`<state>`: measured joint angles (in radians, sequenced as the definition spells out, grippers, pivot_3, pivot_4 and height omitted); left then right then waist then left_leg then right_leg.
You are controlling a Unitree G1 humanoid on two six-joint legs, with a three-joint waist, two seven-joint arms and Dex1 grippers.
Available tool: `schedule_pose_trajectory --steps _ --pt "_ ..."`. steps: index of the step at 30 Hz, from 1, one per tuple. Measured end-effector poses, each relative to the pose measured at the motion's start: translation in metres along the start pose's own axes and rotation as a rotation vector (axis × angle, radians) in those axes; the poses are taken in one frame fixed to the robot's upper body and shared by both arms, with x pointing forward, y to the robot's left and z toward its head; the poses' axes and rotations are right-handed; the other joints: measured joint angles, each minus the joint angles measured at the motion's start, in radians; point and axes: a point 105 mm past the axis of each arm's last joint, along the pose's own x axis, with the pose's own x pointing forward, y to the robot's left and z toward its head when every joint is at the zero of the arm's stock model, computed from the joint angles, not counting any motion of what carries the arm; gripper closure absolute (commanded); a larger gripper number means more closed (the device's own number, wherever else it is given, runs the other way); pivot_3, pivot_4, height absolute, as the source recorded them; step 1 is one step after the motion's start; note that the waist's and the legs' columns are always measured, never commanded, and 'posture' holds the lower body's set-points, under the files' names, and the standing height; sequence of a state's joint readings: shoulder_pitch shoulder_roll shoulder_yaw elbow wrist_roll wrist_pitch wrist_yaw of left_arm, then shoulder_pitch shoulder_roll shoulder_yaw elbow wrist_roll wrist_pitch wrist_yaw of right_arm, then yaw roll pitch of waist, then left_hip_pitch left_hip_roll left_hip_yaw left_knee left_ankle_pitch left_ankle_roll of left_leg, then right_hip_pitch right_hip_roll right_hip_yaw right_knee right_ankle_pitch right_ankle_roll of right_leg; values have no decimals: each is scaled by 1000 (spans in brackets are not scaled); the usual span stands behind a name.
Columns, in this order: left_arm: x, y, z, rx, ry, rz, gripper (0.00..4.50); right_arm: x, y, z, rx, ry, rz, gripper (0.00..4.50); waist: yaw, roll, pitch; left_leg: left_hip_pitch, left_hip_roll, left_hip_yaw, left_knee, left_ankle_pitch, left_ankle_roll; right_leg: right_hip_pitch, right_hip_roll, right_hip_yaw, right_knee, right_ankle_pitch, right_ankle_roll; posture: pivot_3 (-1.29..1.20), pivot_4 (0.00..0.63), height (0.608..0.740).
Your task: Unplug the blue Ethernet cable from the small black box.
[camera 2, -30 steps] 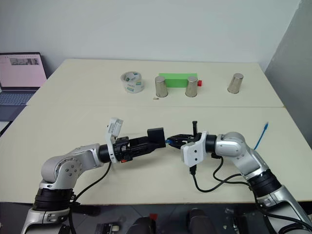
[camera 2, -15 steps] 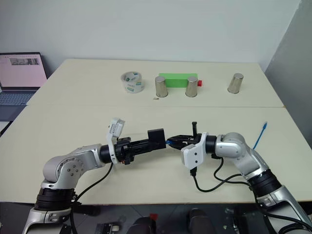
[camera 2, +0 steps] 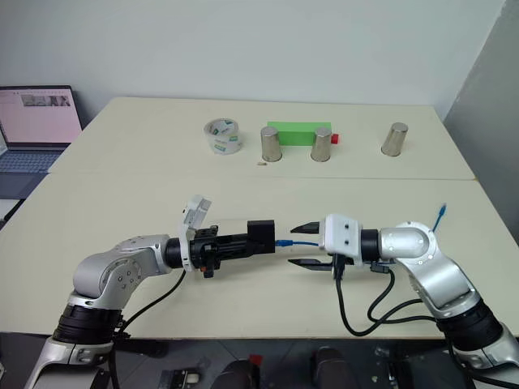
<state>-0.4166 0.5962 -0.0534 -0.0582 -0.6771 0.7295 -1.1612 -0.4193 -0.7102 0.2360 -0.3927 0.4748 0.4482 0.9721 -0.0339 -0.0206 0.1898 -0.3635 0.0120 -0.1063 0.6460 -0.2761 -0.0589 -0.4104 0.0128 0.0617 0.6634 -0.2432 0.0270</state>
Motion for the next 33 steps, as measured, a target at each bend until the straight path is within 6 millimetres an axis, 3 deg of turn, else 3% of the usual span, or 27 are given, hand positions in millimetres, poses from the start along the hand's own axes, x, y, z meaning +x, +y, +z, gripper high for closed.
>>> schedule_pose_trajectory --steps 4,7,26,33 --pt "1 -3 1 81 26 -55 3715 7 2 -5 241 -13 0 1711 -1 0 0 0 0 1 0 0 0 0 0 0 -1 0 0 0 150 740" --pt "2 -6 0 110 37 -82 3716 13 3 -5 326 -22 13 1711 -1 0 0 -1 0 1 -1 0 0 -1 0 0 -1 0 0 0 150 740" --pt "1 -7 -3 144 54 -98 3716 19 1 -12 438 -5 44 1711 -2 0 0 -2 0 1 -1 0 0 -1 1 0 -2 0 1 0 150 740" --pt "1 -7 -3 144 54 -98 3716 18 0 -16 435 15 49 3110 -2 0 0 -2 0 1 -1 0 0 -1 1 0 -2 0 1 0 150 740"
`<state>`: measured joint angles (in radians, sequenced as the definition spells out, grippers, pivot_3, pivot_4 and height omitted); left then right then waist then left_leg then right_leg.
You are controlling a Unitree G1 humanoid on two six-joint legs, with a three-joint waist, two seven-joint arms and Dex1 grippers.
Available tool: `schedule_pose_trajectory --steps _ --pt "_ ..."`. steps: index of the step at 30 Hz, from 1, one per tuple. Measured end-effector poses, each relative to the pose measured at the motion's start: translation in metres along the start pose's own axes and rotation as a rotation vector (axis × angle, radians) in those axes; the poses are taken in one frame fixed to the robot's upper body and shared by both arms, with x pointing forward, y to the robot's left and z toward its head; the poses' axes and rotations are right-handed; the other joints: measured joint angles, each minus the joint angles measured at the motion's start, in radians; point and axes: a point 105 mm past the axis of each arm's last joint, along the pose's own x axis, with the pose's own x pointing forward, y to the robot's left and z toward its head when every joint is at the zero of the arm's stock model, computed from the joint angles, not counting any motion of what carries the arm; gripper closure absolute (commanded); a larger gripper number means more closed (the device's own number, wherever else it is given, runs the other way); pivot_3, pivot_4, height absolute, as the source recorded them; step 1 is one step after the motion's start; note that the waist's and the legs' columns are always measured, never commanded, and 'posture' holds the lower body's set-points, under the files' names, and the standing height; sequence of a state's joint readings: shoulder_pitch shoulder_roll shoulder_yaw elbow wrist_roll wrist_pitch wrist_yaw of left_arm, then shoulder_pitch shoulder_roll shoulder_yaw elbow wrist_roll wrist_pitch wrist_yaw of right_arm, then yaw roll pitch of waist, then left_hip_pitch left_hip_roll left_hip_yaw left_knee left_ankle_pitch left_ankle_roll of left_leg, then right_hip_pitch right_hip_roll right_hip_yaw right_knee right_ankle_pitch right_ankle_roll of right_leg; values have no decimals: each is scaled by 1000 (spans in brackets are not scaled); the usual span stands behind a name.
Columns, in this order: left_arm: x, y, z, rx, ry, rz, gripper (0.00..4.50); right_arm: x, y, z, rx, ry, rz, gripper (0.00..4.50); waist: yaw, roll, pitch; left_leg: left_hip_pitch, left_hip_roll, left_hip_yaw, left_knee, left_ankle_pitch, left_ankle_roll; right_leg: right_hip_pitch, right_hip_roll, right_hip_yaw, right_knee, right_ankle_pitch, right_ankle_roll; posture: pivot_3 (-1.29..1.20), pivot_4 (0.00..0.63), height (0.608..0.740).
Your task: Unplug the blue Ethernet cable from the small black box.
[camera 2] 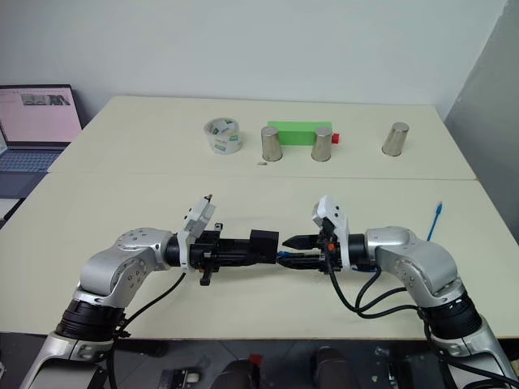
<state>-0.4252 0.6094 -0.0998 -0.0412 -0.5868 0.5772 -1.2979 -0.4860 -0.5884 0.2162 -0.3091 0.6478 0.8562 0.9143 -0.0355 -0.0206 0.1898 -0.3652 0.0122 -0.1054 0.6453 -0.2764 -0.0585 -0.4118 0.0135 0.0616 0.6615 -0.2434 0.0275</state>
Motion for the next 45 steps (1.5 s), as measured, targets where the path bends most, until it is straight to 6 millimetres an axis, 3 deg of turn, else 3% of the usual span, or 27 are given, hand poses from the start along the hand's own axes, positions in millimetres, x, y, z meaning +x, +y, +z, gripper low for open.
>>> schedule_pose_trajectory --steps 6,24,28,33,36,42,43,45 --pt "1 0 0 -5 -4 1 3716 -1 1 -2 -31 22 12 4439 0 0 0 0 0 0 0 0 0 0 0 0 0 0 0 0 150 740" --pt "3 -3 -5 15 39 -25 3716 -5 0 -8 -101 110 63 4451 0 0 0 0 0 0 0 0 0 0 0 0 0 0 0 0 150 740" --pt "-19 6 -6 87 119 51 3716 -25 -20 -26 -69 213 -27 4456 0 0 0 0 0 0 0 0 0 -1 0 0 0 0 0 0 150 740" --pt "-25 9 -8 130 151 71 3716 -28 -25 -28 -82 217 -45 4456 -1 0 0 -1 0 1 0 0 0 -1 0 0 -1 0 0 0 150 740" --pt "-27 10 -10 135 160 91 3716 -28 -47 -22 -108 164 -156 4456 -5 0 0 0 0 1 0 0 0 -1 0 1 -1 0 0 0 150 740" --pt "-28 15 -17 103 156 161 3716 -54 -142 4 -192 45 -713 4457 -19 0 0 -1 0 5 0 0 0 -4 0 4 1 1 2 0 150 740" --pt "-27 16 -18 98 157 168 3716 -60 -154 2 -189 49 -789 3758 -19 0 0 -2 0 5 -1 0 0 -4 0 5 2 1 2 0 150 740" --pt "-27 16 -20 94 158 178 3716 -68 -166 -7 -173 63 -870 3355 -18 0 0 -4 0 5 -1 0 0 -6 0 5 1 2 0 0 150 740"
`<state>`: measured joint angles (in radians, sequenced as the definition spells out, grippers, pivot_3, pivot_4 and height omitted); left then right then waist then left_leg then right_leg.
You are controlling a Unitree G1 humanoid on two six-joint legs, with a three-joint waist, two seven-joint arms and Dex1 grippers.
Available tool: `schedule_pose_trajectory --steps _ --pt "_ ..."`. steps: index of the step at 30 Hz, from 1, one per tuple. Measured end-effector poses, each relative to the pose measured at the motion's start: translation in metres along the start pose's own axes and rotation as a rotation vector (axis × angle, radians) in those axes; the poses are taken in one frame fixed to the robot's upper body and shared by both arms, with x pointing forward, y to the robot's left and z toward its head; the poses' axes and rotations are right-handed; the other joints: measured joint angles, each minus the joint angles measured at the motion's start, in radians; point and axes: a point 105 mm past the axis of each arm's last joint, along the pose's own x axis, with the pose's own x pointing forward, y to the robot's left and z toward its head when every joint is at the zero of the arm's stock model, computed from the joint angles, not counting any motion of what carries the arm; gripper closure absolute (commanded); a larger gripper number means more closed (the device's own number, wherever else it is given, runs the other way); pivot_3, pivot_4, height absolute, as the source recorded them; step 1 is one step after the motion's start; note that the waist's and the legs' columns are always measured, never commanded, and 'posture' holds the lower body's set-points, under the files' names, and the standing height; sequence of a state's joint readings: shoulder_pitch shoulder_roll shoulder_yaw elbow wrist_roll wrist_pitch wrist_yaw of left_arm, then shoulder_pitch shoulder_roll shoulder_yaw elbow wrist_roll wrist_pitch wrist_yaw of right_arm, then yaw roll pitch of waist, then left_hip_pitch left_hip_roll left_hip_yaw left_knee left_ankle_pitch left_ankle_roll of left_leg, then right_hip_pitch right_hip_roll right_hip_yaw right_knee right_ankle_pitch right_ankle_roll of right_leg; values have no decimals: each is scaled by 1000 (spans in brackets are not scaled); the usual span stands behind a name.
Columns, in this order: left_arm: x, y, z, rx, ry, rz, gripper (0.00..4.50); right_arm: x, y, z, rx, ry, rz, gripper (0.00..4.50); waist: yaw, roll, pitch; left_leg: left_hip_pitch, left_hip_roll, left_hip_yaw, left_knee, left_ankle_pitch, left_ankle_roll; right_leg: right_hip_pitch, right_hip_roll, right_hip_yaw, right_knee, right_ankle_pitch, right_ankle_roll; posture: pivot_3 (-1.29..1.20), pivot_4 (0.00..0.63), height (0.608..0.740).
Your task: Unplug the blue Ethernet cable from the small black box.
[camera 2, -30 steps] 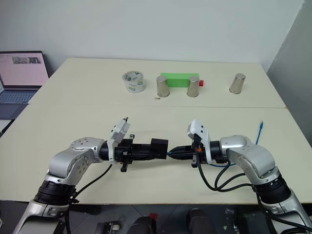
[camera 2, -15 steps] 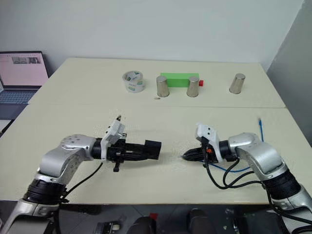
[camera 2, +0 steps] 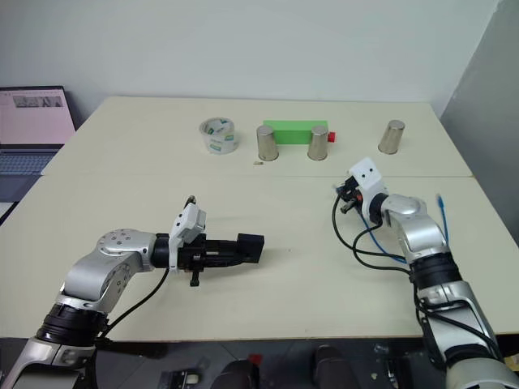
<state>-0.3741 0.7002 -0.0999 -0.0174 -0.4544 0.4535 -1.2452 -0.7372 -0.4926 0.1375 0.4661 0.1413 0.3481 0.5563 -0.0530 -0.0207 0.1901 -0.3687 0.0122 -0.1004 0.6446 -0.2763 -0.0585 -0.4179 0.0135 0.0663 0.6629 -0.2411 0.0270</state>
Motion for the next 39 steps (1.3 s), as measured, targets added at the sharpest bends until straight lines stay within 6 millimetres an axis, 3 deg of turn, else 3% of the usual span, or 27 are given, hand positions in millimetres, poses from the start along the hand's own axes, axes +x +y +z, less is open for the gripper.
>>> schedule_pose_trajectory --steps 4,8,11,14,19,23,28,30,39 --pt "1 2 -2 -4 -1 34 3716 6 3 -12 11 25 -7 2340 -3 0 0 -7 0 1 0 0 0 -7 0 1 0 2 -3 0 150 740" --pt "1 10 -1 -13 -33 110 3716 -2 3 5 -18 -35 32 1498 -2 1 0 -7 0 0 1 0 0 -7 -1 0 1 2 -3 0 150 740" --pt "-5 36 -3 -20 -77 295 3716 -18 12 26 -64 -96 130 820 0 1 0 -6 0 -2 1 0 0 -5 0 -1 1 2 -3 0 150 740" --pt "-22 81 0 8 -153 614 3716 -41 49 46 -103 -178 351 28 10 1 0 -6 0 -5 2 0 0 -4 0 -4 1 2 -3 0 150 740" --pt "-51 122 11 99 -242 951 3716 -56 94 72 -128 -263 524 28 8 1 0 -5 0 -4 3 0 0 -4 -1 -3 1 3 -1 0 150 740" --pt "-58 133 -7 83 -262 1085 3716 -54 109 75 -133 -260 555 28 16 1 0 -6 -1 -4 3 0 0 -4 -2 -3 1 3 -1 0 150 740" --pt "-57 141 -33 -18 -276 1174 3716 -50 114 75 -139 -246 560 28 22 1 0 -8 -2 -5 3 0 0 -4 -2 -5 0 4 -1 0 150 740" --pt "-58 142 -42 -65 -281 1197 3006 -49 115 75 -141 -243 559 0 22 1 0 -7 -2 -5 3 0 0 -4 -2 -5 0 4 -1 0 150 740" --pt "-61 134 -50 -92 -309 1190 1144 -48 113 73 -139 -225 540 0 18 1 -1 -6 -2 -5 3 0 0 -4 -2 -4 2 4 -1 0 150 740"
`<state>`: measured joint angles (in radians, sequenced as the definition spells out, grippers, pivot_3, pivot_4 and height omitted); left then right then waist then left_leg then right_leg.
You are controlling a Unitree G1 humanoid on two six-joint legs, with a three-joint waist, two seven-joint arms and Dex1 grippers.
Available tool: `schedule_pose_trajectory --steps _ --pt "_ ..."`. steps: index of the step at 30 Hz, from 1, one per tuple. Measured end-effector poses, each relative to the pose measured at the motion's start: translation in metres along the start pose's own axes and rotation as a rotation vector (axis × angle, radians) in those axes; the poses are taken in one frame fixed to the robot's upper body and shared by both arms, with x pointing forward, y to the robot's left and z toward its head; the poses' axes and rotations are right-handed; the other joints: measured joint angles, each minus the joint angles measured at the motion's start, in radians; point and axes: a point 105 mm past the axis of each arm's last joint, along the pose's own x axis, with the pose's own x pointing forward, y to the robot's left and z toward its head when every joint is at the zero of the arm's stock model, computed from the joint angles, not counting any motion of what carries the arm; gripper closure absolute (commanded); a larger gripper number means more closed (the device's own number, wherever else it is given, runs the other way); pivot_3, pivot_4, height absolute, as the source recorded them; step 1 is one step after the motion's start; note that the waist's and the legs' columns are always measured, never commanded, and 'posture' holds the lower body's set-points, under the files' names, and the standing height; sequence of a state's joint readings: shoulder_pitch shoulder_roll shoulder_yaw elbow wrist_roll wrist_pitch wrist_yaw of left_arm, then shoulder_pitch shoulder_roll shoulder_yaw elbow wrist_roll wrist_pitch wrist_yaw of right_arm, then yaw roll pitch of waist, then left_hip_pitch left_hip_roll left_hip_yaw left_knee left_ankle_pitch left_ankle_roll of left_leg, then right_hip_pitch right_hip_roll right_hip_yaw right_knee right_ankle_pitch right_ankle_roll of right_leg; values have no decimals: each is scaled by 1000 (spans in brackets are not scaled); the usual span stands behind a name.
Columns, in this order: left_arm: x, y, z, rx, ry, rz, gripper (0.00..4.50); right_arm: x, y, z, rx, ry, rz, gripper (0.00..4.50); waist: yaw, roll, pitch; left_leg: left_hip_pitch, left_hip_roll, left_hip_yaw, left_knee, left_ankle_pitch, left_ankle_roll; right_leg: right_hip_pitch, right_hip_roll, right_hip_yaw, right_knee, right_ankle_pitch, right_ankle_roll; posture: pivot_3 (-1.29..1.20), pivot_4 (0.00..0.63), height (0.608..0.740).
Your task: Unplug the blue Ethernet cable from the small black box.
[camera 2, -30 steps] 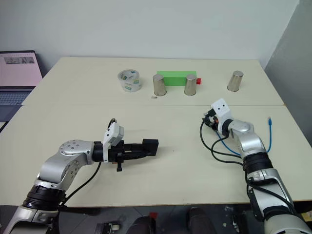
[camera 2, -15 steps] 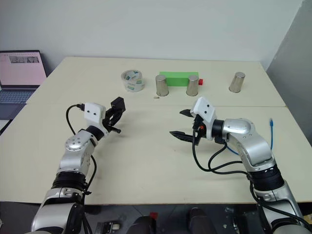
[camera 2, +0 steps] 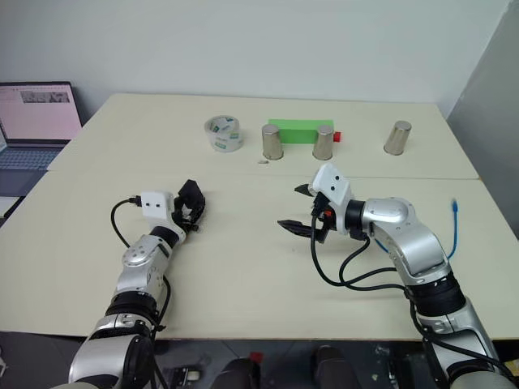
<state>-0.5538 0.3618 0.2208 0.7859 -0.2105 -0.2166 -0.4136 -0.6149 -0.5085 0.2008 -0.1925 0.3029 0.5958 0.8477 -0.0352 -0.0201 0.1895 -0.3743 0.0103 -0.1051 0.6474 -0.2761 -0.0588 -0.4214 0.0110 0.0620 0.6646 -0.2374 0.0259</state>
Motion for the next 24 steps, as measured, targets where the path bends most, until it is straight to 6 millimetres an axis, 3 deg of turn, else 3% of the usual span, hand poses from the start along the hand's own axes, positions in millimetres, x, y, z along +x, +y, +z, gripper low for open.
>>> schedule_pose_trajectory --steps 2,9,15,18,24 --pt "-5 3 -1 32 20 6 738 0 0 0 -1 4 -5 0 -5 0 0 1 0 0 0 0 0 0 0 0 0 0 0 0 150 740" --pt "-32 8 -5 94 131 -50 738 -4 -2 -8 20 33 -29 0 -18 0 0 2 1 0 -1 0 0 1 1 1 1 0 0 0 150 740" --pt "-66 12 4 161 280 -202 738 -34 -9 -32 73 95 -109 0 -19 0 0 0 1 0 -1 0 0 0 1 0 0 0 0 0 150 740" --pt "-79 18 26 244 316 -281 738 -64 -19 -48 124 151 -175 0 -14 0 0 0 1 0 -1 0 0 0 1 0 0 -1 1 0 150 740" --pt "-85 29 67 282 313 -345 738 -103 -36 -47 131 180 -263 0 -16 0 0 3 1 2 -1 0 0 2 2 2 0 -3 5 0 150 740"
